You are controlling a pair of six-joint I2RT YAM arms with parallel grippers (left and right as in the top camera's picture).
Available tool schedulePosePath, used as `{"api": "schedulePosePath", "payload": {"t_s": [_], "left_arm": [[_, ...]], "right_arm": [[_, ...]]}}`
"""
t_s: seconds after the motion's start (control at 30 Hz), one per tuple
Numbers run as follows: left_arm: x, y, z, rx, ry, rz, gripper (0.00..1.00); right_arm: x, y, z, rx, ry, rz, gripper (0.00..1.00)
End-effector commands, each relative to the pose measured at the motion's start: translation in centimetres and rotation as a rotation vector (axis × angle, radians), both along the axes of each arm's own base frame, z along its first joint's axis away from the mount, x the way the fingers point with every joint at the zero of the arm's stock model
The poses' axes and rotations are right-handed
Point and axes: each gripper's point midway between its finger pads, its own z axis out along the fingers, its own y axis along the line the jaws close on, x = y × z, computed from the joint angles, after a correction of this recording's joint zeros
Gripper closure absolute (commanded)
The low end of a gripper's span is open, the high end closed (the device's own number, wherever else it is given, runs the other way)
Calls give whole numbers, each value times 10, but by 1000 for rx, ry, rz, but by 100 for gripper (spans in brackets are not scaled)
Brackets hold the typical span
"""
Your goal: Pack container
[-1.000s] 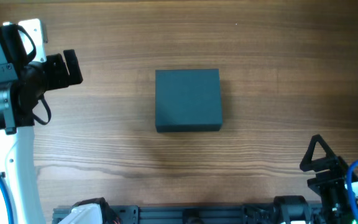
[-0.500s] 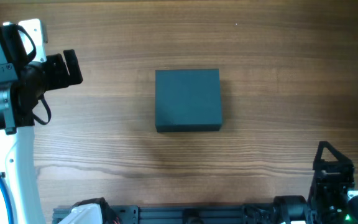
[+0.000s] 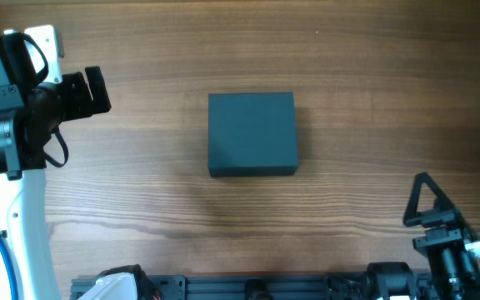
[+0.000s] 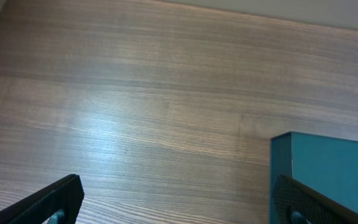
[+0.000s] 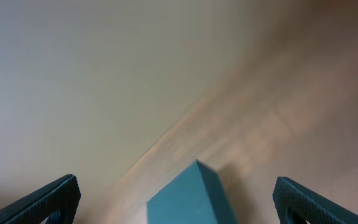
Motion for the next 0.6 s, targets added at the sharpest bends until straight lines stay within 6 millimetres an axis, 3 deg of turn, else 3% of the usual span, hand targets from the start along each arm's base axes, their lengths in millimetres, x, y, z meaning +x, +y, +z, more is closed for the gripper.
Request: {"api": "schedulePosePath", "payload": {"t_s": [0.0,0.13,0.3,0.4,0.57], "left_arm": [[-1,3,4,22,-10,-3,0],[-1,3,4,22,-9,-3,0],[-1,3,4,22,-9,-3,0],[-1,3,4,22,-9,-3,0],[-1,3,4,22,-9,-3,0]], "right_arm": [[-3,12,33,-320,-148,108,0],[-4,11,59,-352,-252,85,0],[-4,11,58,-352,-248,86,0],[-3,11,45,-350,-197,95,0],[-6,11,6,-344,-39,122,0]]}}
